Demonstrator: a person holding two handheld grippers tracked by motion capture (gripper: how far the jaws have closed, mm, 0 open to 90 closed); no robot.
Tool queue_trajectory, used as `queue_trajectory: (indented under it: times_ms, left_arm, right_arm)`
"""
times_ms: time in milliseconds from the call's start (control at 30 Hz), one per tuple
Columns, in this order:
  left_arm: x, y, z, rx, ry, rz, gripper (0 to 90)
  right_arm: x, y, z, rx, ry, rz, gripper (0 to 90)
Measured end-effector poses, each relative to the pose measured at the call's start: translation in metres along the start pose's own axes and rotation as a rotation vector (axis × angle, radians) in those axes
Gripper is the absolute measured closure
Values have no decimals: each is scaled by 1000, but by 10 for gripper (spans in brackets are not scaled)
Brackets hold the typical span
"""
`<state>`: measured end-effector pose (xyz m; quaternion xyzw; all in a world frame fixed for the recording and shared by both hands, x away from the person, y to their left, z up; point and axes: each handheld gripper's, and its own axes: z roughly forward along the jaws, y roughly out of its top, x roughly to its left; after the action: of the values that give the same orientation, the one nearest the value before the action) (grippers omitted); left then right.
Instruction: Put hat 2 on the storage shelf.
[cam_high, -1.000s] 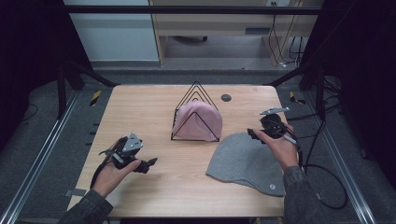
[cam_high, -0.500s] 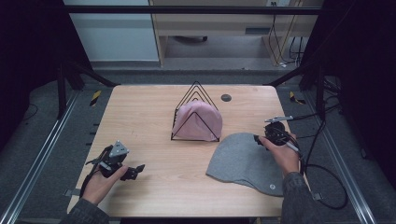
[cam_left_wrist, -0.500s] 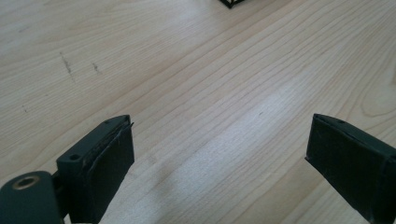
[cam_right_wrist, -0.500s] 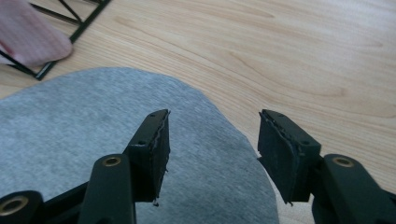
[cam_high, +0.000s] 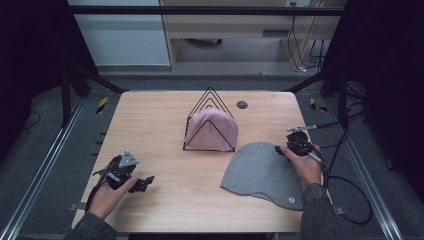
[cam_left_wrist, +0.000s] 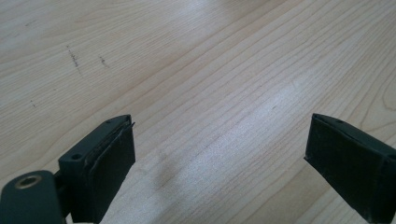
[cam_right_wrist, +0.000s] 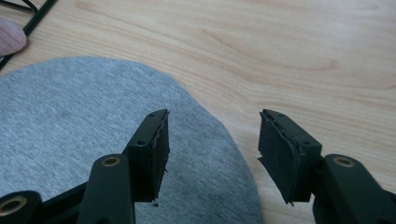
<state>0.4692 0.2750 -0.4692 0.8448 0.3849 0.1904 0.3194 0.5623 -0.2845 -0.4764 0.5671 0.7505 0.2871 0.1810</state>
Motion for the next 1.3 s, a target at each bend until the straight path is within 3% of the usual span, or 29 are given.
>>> queue_trajectory:
  times_ms: [367, 500, 600, 633, 767, 867, 900, 933, 1100, 1133, 1233, 1267, 1300]
  left_arm:
    - [0, 0, -1, -1, 0, 2, 83]
    - [0, 0, 0, 6, 1, 2, 83]
    - [0, 0, 0, 6, 3, 2, 83]
    - [0, 0, 0, 7, 2, 1, 83]
    - [1, 0, 1, 7, 0, 0, 83]
    - [1, 0, 2, 7, -7, -1, 83]
    - [1, 0, 3, 6, -13, -4, 83]
    - [1, 0, 3, 6, -13, -4, 82]
    - [1, 0, 3, 0, -17, -12, 53]
    - [1, -1, 3, 0, -19, -13, 53]
    - [2, -2, 3, 1, -30, -16, 51]
    - [2, -2, 2, 1, -30, -18, 51]
    - [2, -2, 2, -1, -35, -17, 51]
  right_arm:
    - [7, -5, 8, 42, 32, -22, 482]
    - [10, -7, 6, 64, 40, -64, 584]
    - [12, -8, 4, 73, 60, -83, 720]
    - [14, -9, 3, 78, 79, -92, 804]
    - [17, -10, -1, 65, 93, -101, 843]
    - [23, -10, -15, 20, 113, -125, 846]
    - [30, -10, -30, -16, 130, -151, 846]
    - [30, -10, -30, -16, 130, -151, 846]
    - [50, -9, -70, -111, 164, -222, 850]
    - [57, -9, -85, -147, 164, -254, 852]
    - [63, -10, -100, -186, 177, -271, 853]
    - [69, -10, -115, -218, 185, -289, 854]
    - [69, -10, -115, -218, 185, -289, 854]
